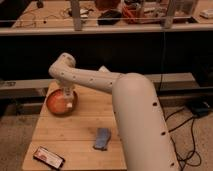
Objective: Place the bottle in the ceramic bowl
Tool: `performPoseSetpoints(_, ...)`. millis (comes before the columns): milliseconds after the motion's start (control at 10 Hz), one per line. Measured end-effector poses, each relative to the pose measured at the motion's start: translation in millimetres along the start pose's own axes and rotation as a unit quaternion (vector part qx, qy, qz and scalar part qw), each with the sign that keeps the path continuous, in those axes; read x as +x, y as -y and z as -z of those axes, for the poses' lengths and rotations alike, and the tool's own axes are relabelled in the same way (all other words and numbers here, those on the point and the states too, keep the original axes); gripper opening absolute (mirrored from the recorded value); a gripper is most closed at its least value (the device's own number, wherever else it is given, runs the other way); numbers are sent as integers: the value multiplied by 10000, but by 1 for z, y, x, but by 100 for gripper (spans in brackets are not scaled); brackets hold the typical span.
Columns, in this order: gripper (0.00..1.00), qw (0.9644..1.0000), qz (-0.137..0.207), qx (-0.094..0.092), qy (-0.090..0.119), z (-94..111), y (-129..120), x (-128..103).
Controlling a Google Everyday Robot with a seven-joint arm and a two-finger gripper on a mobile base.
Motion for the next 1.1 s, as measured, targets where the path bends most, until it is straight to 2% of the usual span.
performPoseSetpoints(100, 0, 9996, 269, 61, 32, 0, 8, 0)
performPoseSetpoints(200, 0, 9977, 651, 148, 66, -3, 18, -1)
performPoseSetpoints(300, 0, 9965, 807, 189, 88, -4, 21, -2)
performPoseSetpoints(700, 0, 9921, 1189, 349, 202, -11, 35, -10)
performPoseSetpoints(1100, 1, 9869, 1524, 316, 414, -24, 53, -19)
